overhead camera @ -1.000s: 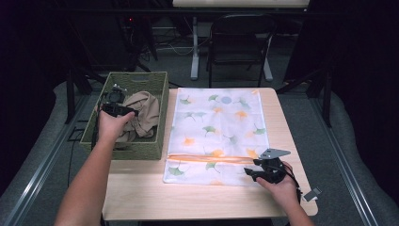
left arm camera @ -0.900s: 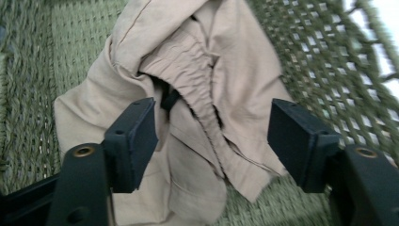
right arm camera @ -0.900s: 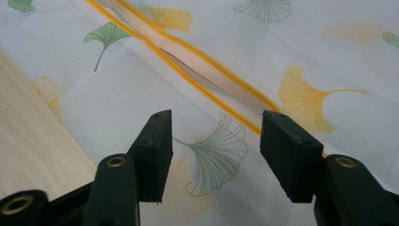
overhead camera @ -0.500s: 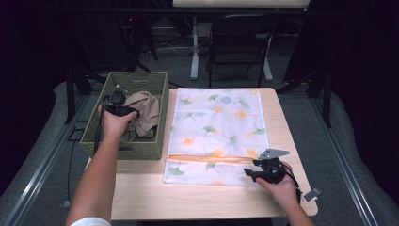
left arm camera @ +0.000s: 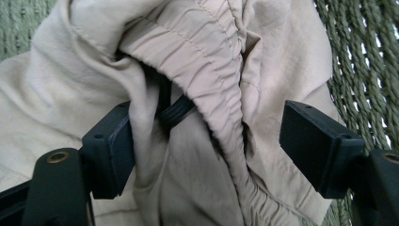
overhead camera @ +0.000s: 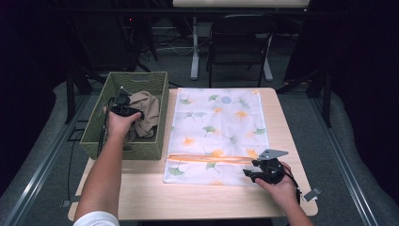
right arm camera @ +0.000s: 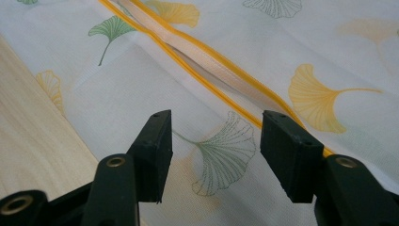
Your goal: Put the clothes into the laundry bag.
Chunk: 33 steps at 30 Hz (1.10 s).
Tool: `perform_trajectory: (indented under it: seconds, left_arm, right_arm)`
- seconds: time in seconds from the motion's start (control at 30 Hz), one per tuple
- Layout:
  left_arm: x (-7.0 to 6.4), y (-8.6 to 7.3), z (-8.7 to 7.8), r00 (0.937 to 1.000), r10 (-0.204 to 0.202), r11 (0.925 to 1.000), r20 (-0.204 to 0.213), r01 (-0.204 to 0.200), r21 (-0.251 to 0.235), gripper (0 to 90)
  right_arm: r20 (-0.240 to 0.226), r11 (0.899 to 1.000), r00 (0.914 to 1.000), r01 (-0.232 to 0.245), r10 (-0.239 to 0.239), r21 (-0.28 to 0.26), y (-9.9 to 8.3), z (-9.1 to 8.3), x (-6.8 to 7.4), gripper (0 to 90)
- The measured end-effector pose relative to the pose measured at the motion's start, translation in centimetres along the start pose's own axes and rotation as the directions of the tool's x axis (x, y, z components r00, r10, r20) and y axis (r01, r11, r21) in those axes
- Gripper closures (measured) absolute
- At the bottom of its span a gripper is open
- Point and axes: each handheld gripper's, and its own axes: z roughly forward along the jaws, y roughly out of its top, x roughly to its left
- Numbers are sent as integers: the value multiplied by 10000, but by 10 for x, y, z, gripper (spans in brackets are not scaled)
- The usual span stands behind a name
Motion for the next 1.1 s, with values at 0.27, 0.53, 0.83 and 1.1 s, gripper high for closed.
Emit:
perform_trajectory:
  seconds: [0.27,0.53,0.83,1.1]
  left_arm:
    - [5,3,17,9987,-492,9968,-158,501,628,235]
    - [9,2,25,9985,-482,9953,-279,503,826,244]
    - [3,2,28,9979,-11,9962,-652,67,864,258]
    - [2,2,29,9968,0,9955,-803,76,944,277]
  right_arm:
    - [-8,10000,10000,-3,3,-3,0,1,1,439]
    - [1,10000,10000,-34,34,21,-1,0,0,438]
    - [-60,9999,9999,-86,86,-52,-1,1,1,438]
    - [-92,10000,9999,-48,48,-56,-1,1,2,438]
